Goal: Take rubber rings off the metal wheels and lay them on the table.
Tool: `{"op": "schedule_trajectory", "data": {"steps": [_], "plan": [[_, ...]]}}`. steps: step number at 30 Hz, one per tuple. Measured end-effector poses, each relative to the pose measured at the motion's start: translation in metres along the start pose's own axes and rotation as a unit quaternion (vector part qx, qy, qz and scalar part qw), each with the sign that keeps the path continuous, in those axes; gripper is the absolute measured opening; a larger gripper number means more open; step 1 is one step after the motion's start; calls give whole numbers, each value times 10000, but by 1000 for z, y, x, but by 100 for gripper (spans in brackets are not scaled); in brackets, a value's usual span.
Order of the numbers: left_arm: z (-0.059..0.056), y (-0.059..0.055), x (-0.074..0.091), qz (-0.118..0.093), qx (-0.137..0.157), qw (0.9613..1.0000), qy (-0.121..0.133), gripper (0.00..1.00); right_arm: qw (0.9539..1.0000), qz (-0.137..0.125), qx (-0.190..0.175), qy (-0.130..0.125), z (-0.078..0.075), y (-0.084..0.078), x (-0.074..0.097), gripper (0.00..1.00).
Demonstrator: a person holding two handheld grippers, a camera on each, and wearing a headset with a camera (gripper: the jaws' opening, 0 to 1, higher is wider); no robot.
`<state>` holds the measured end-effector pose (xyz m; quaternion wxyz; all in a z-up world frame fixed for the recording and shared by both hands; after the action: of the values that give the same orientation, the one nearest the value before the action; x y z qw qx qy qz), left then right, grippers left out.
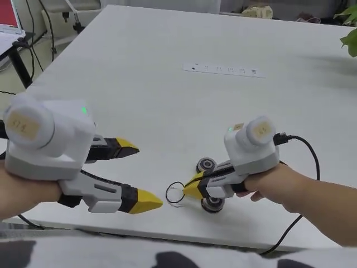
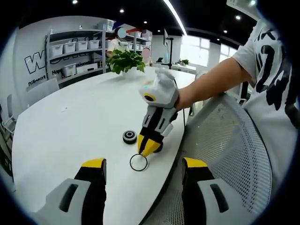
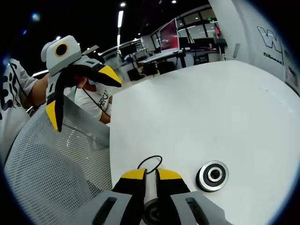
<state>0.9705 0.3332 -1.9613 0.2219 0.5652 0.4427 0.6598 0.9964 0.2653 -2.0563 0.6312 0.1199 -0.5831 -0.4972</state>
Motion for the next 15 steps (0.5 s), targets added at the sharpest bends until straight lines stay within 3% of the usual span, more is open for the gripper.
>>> {"op": "schedule_trajectory", "data": {"steps": [7,15], "plan": [[-1,3,0,4,-23,10000,-7,62,9999,-57,102,-98,-1,3,7,21],[-2,5,-2,33,-73,10000,-59,62,9994,-289,120,-172,-3,11,26,28]]}}
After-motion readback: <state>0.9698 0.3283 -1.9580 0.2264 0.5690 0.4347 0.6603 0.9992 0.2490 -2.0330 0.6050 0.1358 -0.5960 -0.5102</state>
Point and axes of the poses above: the centre of the closed fingertips' face, and the gripper's own axes: x roughly backward along the fingers, z roughly to its left, y roughly out of its top, the point moved 1 cm from there along x, roughly backward along the fingers
